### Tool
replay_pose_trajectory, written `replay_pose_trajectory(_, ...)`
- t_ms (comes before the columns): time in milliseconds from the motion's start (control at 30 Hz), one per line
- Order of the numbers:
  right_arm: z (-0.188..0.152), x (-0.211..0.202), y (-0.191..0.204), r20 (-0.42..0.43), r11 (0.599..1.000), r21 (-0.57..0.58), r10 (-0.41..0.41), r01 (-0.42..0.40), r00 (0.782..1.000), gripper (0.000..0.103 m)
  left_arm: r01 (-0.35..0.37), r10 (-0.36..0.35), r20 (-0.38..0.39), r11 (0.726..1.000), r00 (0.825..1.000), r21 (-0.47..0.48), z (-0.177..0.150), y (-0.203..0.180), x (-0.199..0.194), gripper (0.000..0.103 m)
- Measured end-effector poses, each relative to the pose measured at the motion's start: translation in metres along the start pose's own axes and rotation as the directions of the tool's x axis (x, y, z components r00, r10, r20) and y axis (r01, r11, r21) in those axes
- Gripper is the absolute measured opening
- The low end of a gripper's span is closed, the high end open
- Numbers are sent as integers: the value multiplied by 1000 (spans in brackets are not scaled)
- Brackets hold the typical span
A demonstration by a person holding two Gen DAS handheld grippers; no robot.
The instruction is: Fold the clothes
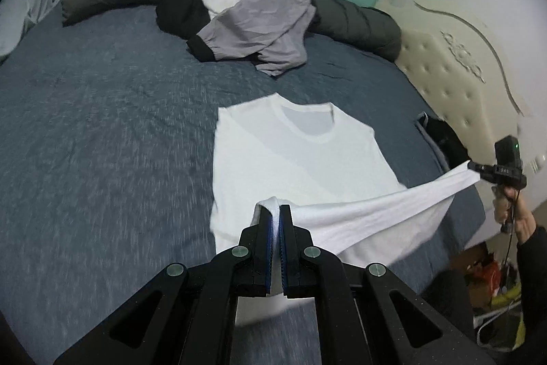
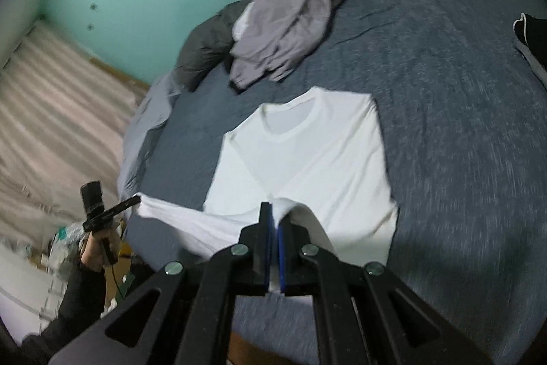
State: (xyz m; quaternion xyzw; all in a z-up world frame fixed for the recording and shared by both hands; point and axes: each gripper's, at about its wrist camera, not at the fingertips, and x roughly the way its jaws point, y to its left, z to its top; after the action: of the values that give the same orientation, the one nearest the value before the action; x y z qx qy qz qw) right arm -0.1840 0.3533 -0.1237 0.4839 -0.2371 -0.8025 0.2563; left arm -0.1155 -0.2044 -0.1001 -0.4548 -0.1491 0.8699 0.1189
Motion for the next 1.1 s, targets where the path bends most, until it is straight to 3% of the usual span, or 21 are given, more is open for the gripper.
replay_pose_trajectory(500,131,120,-71,-22,992,33,-120,121,992,3,-39,38,-18,996,999,-82,114,79,161,3)
replay_pose_trajectory(800,141,181,-137,-26,986,121,-115,118,993,4,-44,38,-46,989,998,-142,120,110,241,5)
replay_pose_trajectory(900,138,189,-141,-20,984,82,-159,160,987,5,-53,43,-59,986,997,-161,113,113,252,5)
replay_pose_trajectory(933,138,190,-140,-17,982,64,-177,178,984,8,-59,50,-60,985,997,-160,111,114,253,8)
replay_pose_trajectory(1000,138,185,-136,-5,978,28,-207,207,978,8,-78,75,-21,981,997,-175,112,116,242,29)
replay_pose_trajectory(1033,138,180,-132,7,977,13,-214,214,977,9,-89,94,16,979,995,-183,114,116,232,48)
replay_pose_trajectory(1100,138,169,-124,31,974,-16,-226,226,974,11,-74,86,56,980,995,-186,114,114,214,50)
